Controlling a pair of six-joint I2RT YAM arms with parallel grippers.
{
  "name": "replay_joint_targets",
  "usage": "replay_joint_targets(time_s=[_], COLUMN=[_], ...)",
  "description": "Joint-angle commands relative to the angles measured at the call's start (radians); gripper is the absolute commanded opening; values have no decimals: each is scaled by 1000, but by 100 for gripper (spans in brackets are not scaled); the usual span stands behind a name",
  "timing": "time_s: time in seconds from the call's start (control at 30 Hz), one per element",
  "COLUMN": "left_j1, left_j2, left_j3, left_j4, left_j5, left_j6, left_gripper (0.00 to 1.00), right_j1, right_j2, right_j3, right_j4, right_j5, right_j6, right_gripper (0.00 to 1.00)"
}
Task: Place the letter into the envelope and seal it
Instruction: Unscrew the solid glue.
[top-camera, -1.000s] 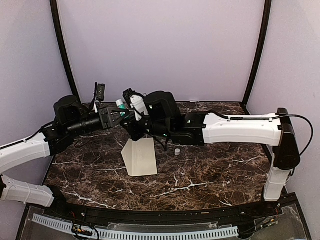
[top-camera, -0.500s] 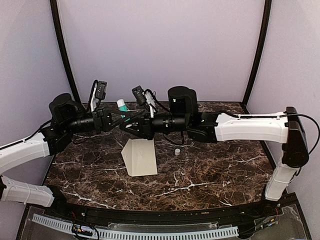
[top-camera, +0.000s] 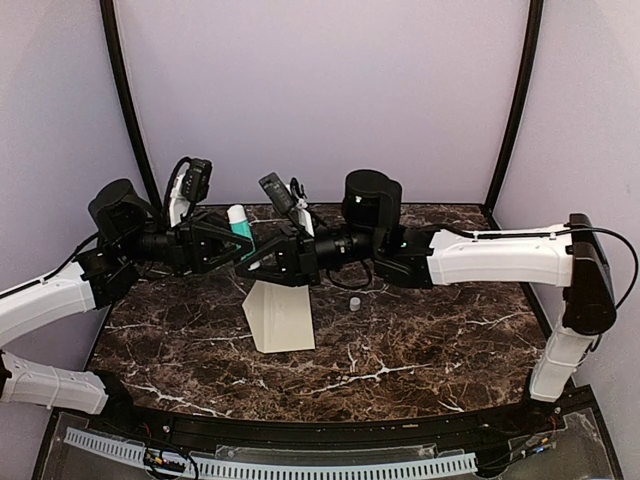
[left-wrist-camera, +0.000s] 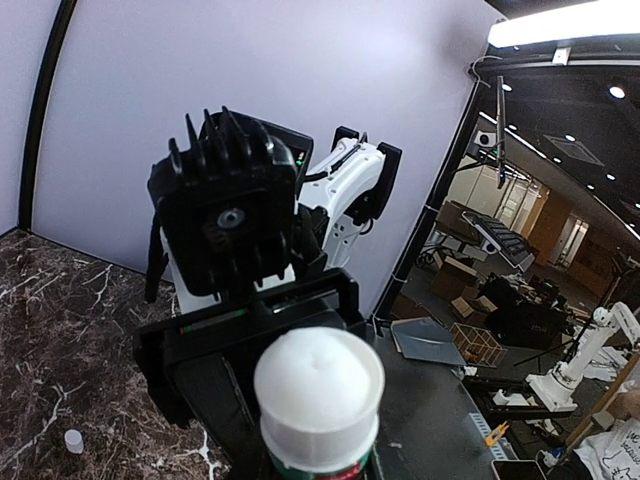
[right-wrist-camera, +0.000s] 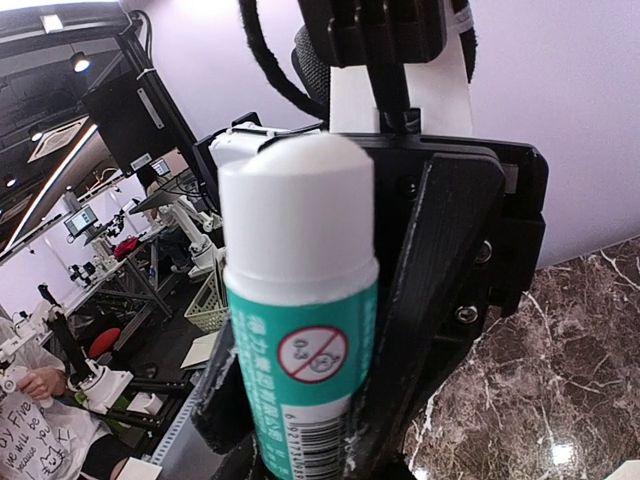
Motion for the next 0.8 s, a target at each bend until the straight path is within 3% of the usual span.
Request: replay_joint_targets(time_s=[0.0,0.27,0.37,0.57,0.77], left_j1=[2,10,29,44,44], left_j2=[-4,-86,-94,-69,-41], left_j3=[-13,-32,-20,-3,-23], left_j4=[-4,-36,-85,-176,-167], left_j5=[51,-210,-335,-509,-553], left_j6=[26,27,14,-18,-77], left_gripper=[0,0,0,0,0], right_j1=[-10,-28,-24,33,74], right_j2=[-42,-125,-146,-127,-49], right_j3=[-10,-87,-99,-44,53], right_j4=[177,-58,-143,-284,-368], right_j5=[-60,224,335,660,785], right_j6=[48,-101,-145,-206,-232], right_gripper=[23,60,66,63,56])
